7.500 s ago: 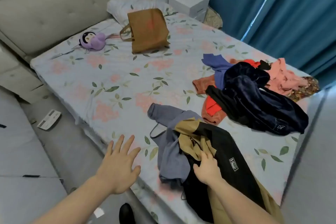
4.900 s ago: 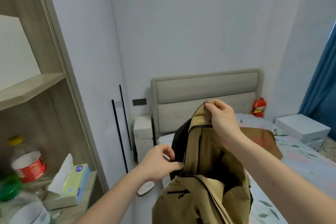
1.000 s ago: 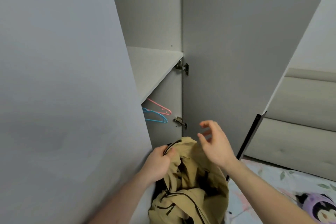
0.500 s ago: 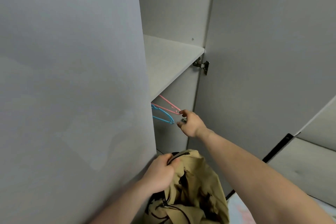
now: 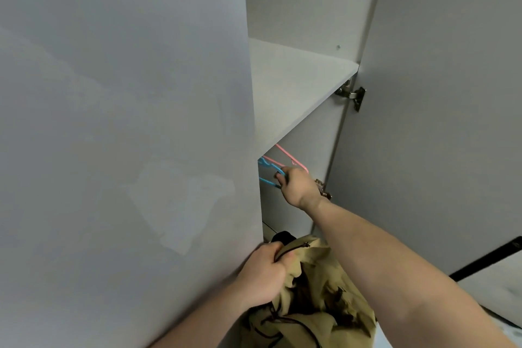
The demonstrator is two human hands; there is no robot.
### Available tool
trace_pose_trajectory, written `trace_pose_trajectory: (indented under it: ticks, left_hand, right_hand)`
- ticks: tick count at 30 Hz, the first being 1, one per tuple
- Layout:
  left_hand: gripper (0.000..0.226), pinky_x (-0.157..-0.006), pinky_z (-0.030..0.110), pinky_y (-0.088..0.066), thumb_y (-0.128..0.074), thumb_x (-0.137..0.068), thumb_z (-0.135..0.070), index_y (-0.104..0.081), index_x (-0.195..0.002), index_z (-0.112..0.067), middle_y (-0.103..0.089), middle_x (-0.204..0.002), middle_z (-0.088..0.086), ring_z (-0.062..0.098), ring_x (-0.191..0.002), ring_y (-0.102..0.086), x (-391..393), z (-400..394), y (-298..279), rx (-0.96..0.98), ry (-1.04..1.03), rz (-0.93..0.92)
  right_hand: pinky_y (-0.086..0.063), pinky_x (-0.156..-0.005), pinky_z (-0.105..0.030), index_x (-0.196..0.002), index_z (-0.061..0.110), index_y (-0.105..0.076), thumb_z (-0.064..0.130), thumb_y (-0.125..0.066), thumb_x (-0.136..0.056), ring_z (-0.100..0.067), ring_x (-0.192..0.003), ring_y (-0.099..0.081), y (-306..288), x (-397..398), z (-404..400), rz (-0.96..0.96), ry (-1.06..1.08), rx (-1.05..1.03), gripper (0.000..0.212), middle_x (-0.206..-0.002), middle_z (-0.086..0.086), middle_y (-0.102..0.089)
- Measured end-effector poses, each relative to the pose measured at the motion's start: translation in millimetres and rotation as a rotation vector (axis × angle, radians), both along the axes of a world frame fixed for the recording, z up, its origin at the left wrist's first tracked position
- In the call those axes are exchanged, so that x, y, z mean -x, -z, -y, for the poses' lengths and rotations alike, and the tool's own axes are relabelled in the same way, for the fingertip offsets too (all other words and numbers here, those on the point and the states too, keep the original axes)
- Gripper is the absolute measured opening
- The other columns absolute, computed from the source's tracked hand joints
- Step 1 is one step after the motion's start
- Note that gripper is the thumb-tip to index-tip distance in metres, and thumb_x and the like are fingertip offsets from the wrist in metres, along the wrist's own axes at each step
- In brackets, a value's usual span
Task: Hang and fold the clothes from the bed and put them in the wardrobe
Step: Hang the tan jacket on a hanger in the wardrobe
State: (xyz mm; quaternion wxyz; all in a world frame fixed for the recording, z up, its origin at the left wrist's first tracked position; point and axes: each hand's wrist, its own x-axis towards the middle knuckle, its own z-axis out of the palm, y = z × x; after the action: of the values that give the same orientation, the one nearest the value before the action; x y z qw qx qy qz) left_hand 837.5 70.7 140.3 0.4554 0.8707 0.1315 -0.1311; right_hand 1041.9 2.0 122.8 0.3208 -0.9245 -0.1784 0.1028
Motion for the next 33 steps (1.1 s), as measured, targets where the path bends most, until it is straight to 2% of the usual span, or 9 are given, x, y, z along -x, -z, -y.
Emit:
trace_pose_trajectory:
  ticks: [5, 9, 12, 16, 18, 21, 24, 30, 33]
  left_hand:
    - [0.029, -0.073, 0.026, -0.045, -0.047, -0.103, -0.044, -0.063, -0.092, -0.022, -0.066, -0.088, -0.007, 0.01, -0.085, -0.062, 1.2, 5.1, -0.3, 0.027, 0.018, -0.023]
    - [0.027, -0.069, 0.026, -0.044, -0.048, -0.102, -0.042, -0.059, -0.086, -0.023, -0.065, -0.083, -0.009, 0.008, -0.081, -0.06, 4.0, 13.0, -3.7, 0.064, 0.057, -0.03]
    - [0.028, -0.082, 0.027, -0.05, -0.048, -0.102, -0.044, -0.064, -0.097, -0.022, -0.071, -0.095, -0.007, 0.008, -0.092, -0.064, 6.3, 17.7, -7.3, 0.086, 0.07, -0.031]
    - [0.029, -0.091, 0.033, -0.052, -0.048, -0.102, -0.045, -0.067, -0.1, -0.023, -0.073, -0.096, -0.007, 0.01, -0.094, -0.067, 11.1, 20.2, -13.5, 0.091, 0.074, -0.001]
    - [0.029, -0.087, 0.031, -0.052, -0.049, -0.102, -0.045, -0.068, -0.096, -0.024, -0.074, -0.092, -0.007, 0.009, -0.09, -0.068, 14.4, 20.8, -17.7, 0.111, 0.064, 0.026]
    - [0.028, -0.079, 0.028, -0.051, -0.049, -0.102, -0.043, -0.07, -0.092, -0.028, -0.075, -0.088, -0.01, 0.007, -0.087, -0.068, 15.8, 21.5, -23.2, 0.155, 0.054, 0.03]
    - [0.027, -0.084, 0.031, -0.053, -0.05, -0.101, -0.045, -0.073, -0.096, -0.03, -0.076, -0.092, -0.011, 0.008, -0.091, -0.069, 16.9, 23.7, -27.1, 0.184, 0.046, 0.011]
    - [0.029, -0.097, 0.041, -0.054, -0.054, -0.098, -0.047, -0.075, -0.1, -0.027, -0.078, -0.096, -0.008, 0.015, -0.096, -0.071, 26.8, 24.7, -30.3, 0.23, 0.038, -0.003]
    - [0.025, -0.1, 0.044, -0.053, -0.056, -0.098, -0.04, -0.076, -0.103, -0.025, -0.079, -0.096, -0.007, 0.017, -0.097, -0.073, 33.8, 27.9, -33.6, 0.292, 0.04, -0.003]
  right_hand:
    - [-0.051, -0.068, -0.041, -0.097, 0.02, -0.057, 0.029, -0.039, -0.107, -0.031, -0.075, -0.059, -19.2, 16.5, 15.5, 0.146, 0.013, -0.058, 0.023, -0.082, -0.005, -0.066]
    - [-0.046, -0.062, -0.038, -0.095, 0.022, -0.054, 0.03, -0.038, -0.108, -0.025, -0.067, -0.057, -36.7, 26.9, 30.1, 0.182, 0.013, -0.11, 0.022, -0.074, 0.002, -0.06]
    - [-0.039, -0.059, -0.034, -0.093, 0.022, -0.054, 0.029, -0.04, -0.108, -0.016, -0.059, -0.052, -48.0, 34.8, 40.3, 0.183, 0.045, -0.136, 0.022, -0.065, 0.007, -0.054]
    - [-0.055, -0.069, -0.043, -0.088, 0.032, -0.054, 0.037, -0.041, -0.106, -0.023, -0.071, -0.063, -54.6, 56.8, 66.5, 0.154, 0.075, -0.147, 0.023, -0.073, 0.004, -0.063]
    - [-0.056, -0.072, -0.043, -0.083, 0.036, -0.053, 0.037, -0.043, -0.105, -0.02, -0.075, -0.066, -60.0, 77.5, 87.0, 0.157, 0.13, -0.179, 0.024, -0.078, 0.004, -0.068]
    - [-0.046, -0.063, -0.034, -0.088, 0.028, -0.06, 0.03, -0.046, -0.106, -0.011, -0.062, -0.053, -70.4, 116.5, 123.7, 0.206, 0.218, -0.226, 0.023, -0.068, 0.007, -0.06]
    - [-0.041, -0.057, -0.033, -0.088, 0.029, -0.061, 0.03, -0.047, -0.106, -0.01, -0.052, -0.045, -78.5, 165.3, 160.5, 0.242, 0.312, -0.226, 0.023, -0.057, 0.005, -0.052]
    - [-0.041, -0.049, -0.037, -0.082, 0.03, -0.062, 0.033, -0.05, -0.105, -0.01, -0.047, -0.039, -77.7, 269.3, 223.4, 0.219, 0.563, -0.309, 0.025, -0.059, -0.011, -0.054]
    - [-0.051, -0.057, -0.051, -0.076, 0.017, -0.06, 0.037, -0.054, -0.102, -0.011, -0.051, -0.038, -80.7, 322.1, 249.0, 0.236, 0.711, -0.317, 0.033, -0.056, -0.004, -0.048]
